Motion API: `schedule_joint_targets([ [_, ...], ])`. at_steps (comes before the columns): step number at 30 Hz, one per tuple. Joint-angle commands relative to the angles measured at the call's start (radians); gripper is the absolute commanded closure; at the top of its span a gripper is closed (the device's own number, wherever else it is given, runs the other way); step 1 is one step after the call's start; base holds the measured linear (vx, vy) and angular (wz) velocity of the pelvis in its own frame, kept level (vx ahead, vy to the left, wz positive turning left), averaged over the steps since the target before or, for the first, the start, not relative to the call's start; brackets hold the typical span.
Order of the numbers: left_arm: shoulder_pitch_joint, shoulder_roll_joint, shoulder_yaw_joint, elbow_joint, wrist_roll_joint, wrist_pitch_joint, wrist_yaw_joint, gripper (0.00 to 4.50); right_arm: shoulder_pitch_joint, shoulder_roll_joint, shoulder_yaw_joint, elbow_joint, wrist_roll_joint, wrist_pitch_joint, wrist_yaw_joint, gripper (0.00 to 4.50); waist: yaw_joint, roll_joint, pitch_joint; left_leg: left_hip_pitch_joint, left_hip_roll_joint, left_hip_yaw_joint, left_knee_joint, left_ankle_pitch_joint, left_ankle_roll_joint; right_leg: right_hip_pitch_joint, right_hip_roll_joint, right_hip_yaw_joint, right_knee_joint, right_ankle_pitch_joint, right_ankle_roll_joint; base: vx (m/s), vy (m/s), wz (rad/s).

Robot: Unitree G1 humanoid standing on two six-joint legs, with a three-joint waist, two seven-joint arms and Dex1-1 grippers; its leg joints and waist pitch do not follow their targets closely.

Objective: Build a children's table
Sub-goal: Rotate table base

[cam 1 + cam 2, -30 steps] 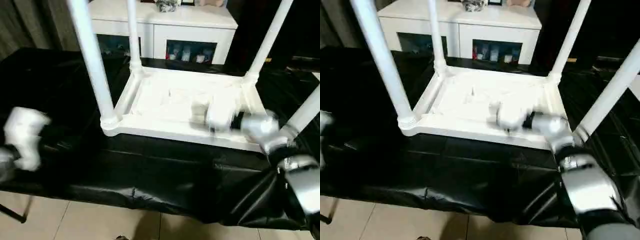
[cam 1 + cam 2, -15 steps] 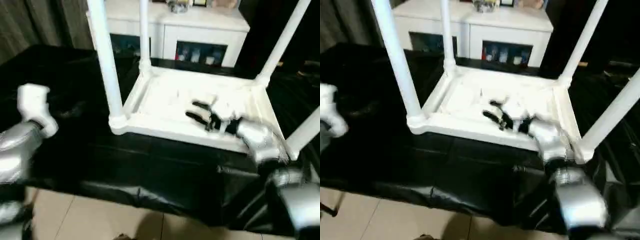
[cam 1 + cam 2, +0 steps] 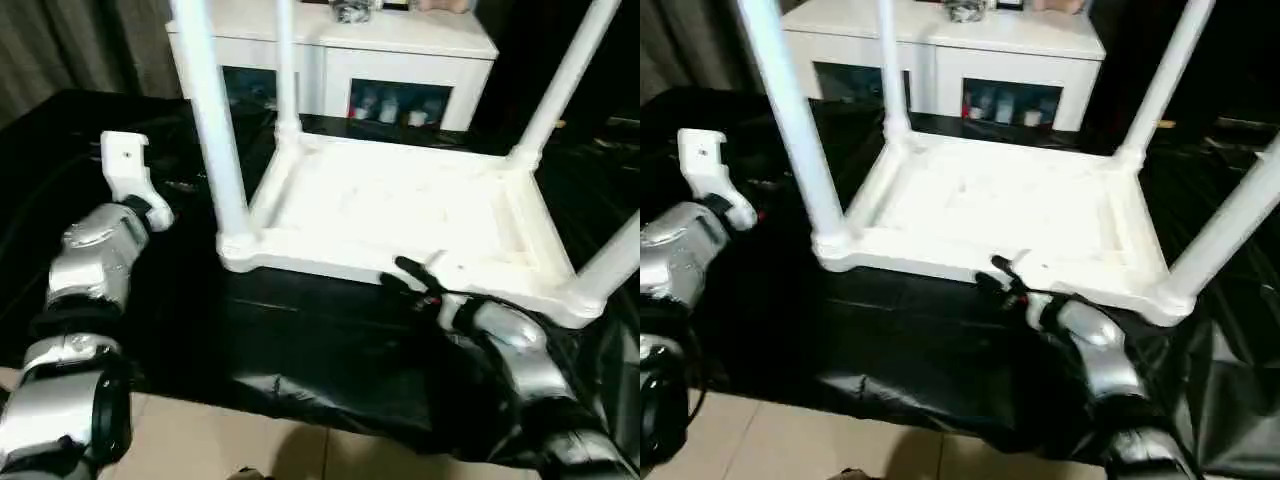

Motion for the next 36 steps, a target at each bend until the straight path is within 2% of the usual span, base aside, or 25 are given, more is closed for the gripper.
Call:
schedule_joint_targets([
  [1, -0.028, -0.017, -0.013, 0.029, 0.0, -0.025, -0.053, 0.03, 0.032, -0.014, -0.004, -0.02, -0.039, 0.081, -0.045, 2.88, -0.003, 0.015, -0.071, 0.043, 0.054, -0.043, -0.1, -0.357, -0.03, 0.03, -0.045, 0.031, -0.066, -0.156, -0.221, 0.0, 0.0, 0.0],
  [2, -0.033, -0.027, -0.013, 0.033, -0.014, -0.031, -0.094, 0.03, 0.04, -0.016, -0.004, -0.022, -0.049, 0.115, -0.071, 2.88, -0.001, 0.016, -0.072, 0.044, 0.055, -0.044, -0.102, -0.356, -0.033, 0.031, -0.046, 0.03, -0.065, -0.159, -0.221, 0.0, 0.0, 0.0],
  [3, -0.035, -0.042, -0.01, 0.022, -0.046, -0.019, -0.157, 0.03, 0.039, -0.019, -0.003, -0.006, -0.073, 0.147, -0.119, 2.88, 0.001, 0.011, -0.07, 0.046, 0.056, -0.043, -0.103, -0.362, -0.038, 0.027, -0.048, 0.031, -0.067, -0.183, -0.221, 0.0, 0.0, 0.0],
  [4, -0.035, -0.046, -0.008, 0.017, -0.055, -0.012, -0.173, 0.03, 0.037, -0.021, -0.003, 0.0, -0.08, 0.151, -0.132, 2.88, 0.0, 0.013, -0.068, 0.046, 0.055, -0.042, -0.104, -0.369, -0.046, 0.025, -0.047, 0.031, -0.068, -0.198, -0.222, 0.0, 0.0, 0.0],
  [5, -0.03, -0.059, -0.011, -0.018, -0.093, 0.023, -0.254, 0.03, 0.024, -0.027, -0.006, 0.028, -0.101, 0.173, -0.186, 2.88, 0.0, 0.019, -0.067, 0.053, 0.056, -0.042, -0.106, -0.398, -0.066, 0.019, -0.045, 0.031, -0.071, -0.219, -0.219, 0.0, 0.0, 0.0],
  [7, -0.018, -0.067, -0.026, -0.064, -0.121, 0.062, -0.33, 0.03, 0.007, -0.034, -0.014, 0.058, -0.114, 0.192, -0.24, 2.88, -0.004, 0.014, -0.063, 0.058, 0.056, -0.044, -0.113, -0.472, -0.097, 0.015, -0.046, 0.031, -0.077, -0.271, -0.21, 0.0, 0.0, 0.0],
  [9, 0.0, -0.07, -0.06, -0.126, -0.154, 0.121, -0.425, 0.03, -0.01, -0.045, -0.031, 0.076, -0.116, 0.227, -0.297, 2.88, -0.007, 0.014, -0.062, 0.054, 0.054, -0.046, -0.115, -0.493, -0.103, 0.016, -0.048, 0.031, -0.079, -0.299, -0.198, 0.0, 0.0, 0.0],
  [10, 0.001, -0.07, -0.061, -0.128, -0.155, 0.123, -0.428, 0.03, -0.01, -0.045, -0.032, 0.075, -0.116, 0.229, -0.298, 2.88, -0.008, 0.014, -0.061, 0.056, 0.055, -0.047, -0.116, -0.496, -0.104, 0.016, -0.05, 0.032, -0.081, -0.309, -0.194, 0.0, 0.0, 0.0],
  [12, 0.024, -0.067, -0.102, -0.214, -0.198, 0.209, -0.505, 0.03, -0.016, -0.052, -0.063, 0.072, -0.102, 0.283, -0.343, 2.88, -0.008, 0.013, -0.06, 0.055, 0.056, -0.047, -0.117, -0.502, -0.101, 0.016, -0.05, 0.033, -0.084, -0.328, -0.183, 0.0, 0.0, 0.0],
  [19, 0.056, -0.078, -0.177, -0.333, -0.202, 0.284, -0.589, 0.03, -0.015, -0.056, -0.094, 0.07, -0.093, 0.315, -0.404, 2.88, -0.011, 0.01, -0.057, 0.054, 0.055, -0.048, -0.118, -0.509, -0.099, 0.014, -0.052, 0.034, -0.093, -0.361, -0.165, 0.0, 0.0, 0.0],
  [20, 0.068, -0.089, -0.197, -0.388, -0.218, 0.311, -0.603, 0.03, -0.016, -0.052, -0.095, 0.07, -0.084, 0.307, -0.397, 2.88, -0.013, 0.01, -0.056, 0.054, 0.055, -0.048, -0.118, -0.512, -0.099, 0.015, -0.052, 0.034, -0.093, -0.366, -0.164, 0.0, 0.0, 0.0],
  [22, 0.075, -0.092, -0.207, -0.422, -0.231, 0.331, -0.611, 0.03, -0.016, -0.049, -0.095, 0.067, -0.08, 0.303, -0.395, 2.88, -0.015, 0.011, -0.059, 0.05, 0.056, -0.049, -0.119, -0.498, -0.098, 0.02, -0.05, 0.033, -0.09, -0.344, -0.17, 0.0, 0.0, 0.0],
  [23, 0.095, -0.098, -0.234, -0.506, -0.267, 0.381, -0.624, 0.03, -0.014, -0.042, -0.098, 0.056, -0.07, 0.3, -0.393, 2.88, -0.015, 0.009, -0.06, 0.051, 0.053, -0.046, -0.117, -0.484, -0.093, 0.019, -0.049, 0.034, -0.089, -0.325, -0.177, 0.0, 0.0, 0.0],
  [24, 0.1, -0.1, -0.241, -0.527, -0.275, 0.392, -0.627, 0.03, -0.014, -0.04, -0.099, 0.053, -0.068, 0.299, -0.392, 2.88, -0.013, 0.015, -0.062, 0.05, 0.055, -0.048, -0.116, -0.473, -0.092, 0.023, -0.052, 0.034, -0.086, -0.31, -0.182, 0.0, 0.0, 0.0],
  [25, 0.117, -0.112, -0.272, -0.605, -0.297, 0.425, -0.63, 0.03, -0.011, -0.032, -0.106, 0.045, -0.058, 0.294, -0.399, 2.88, -0.015, 0.009, -0.064, 0.045, 0.056, -0.044, -0.116, -0.421, -0.072, 0.03, -0.05, 0.034, -0.08, -0.261, -0.191, 0.0, 0.0, 0.0],
  [27, 0.122, -0.124, -0.283, -0.635, -0.304, 0.436, -0.625, 0.03, -0.01, -0.03, -0.109, 0.044, -0.053, 0.294, -0.4, 2.88, -0.016, 0.013, -0.062, 0.044, 0.054, -0.038, -0.112, -0.372, -0.055, 0.028, -0.047, 0.036, -0.079, -0.216, -0.208, 0.0, 0.0, 0.0],
  [28, 0.127, -0.148, -0.291, -0.665, -0.31, 0.451, -0.608, 0.03, -0.01, -0.031, -0.109, 0.042, -0.052, 0.295, -0.401, 2.88, -0.017, 0.013, -0.064, 0.039, 0.054, -0.038, -0.111, -0.341, -0.049, 0.035, -0.046, 0.035, -0.075, -0.192, -0.213, 0.0, 0.0, 0.0],
  [31, 0.13, -0.167, -0.297, -0.672, -0.293, 0.453, -0.586, 0.03, -0.012, -0.034, -0.111, 0.043, -0.049, 0.295, -0.402, 2.88, -0.023, 0.01, -0.063, 0.04, 0.051, -0.035, -0.108, -0.32, -0.033, 0.036, -0.043, 0.034, -0.076, -0.178, -0.222, 0.0, 0.0, 0.0],
  [32, 0.129, -0.175, -0.3, -0.66, -0.275, 0.442, -0.569, 0.03, -0.014, -0.037, -0.112, 0.046, -0.05, 0.296, -0.402, 2.88, -0.023, 0.015, -0.064, 0.041, 0.051, -0.035, -0.108, -0.322, -0.033, 0.036, -0.043, 0.034, -0.076, -0.183, -0.222, 0.0, 0.0, 0.0],
  [35, 0.123, -0.193, -0.31, -0.642, -0.232, 0.423, -0.51, 0.03, -0.019, -0.048, -0.111, 0.054, -0.055, 0.295, -0.408, 2.88, -0.029, 0.01, -0.064, 0.04, 0.051, -0.035, -0.107, -0.32, -0.026, 0.038, -0.044, 0.034, -0.08, -0.198, -0.215, 0.0, 0.0, 0.0],
  [36, 0.12, -0.198, -0.314, -0.642, -0.224, 0.42, -0.491, 0.03, -0.025, -0.052, -0.115, 0.064, -0.052, 0.297, -0.408, 2.88, -0.03, 0.012, -0.064, 0.039, 0.051, -0.036, -0.107, -0.314, -0.024, 0.039, -0.044, 0.034, -0.08, -0.198, -0.214, 0.0, 0.0, 0.0],
])
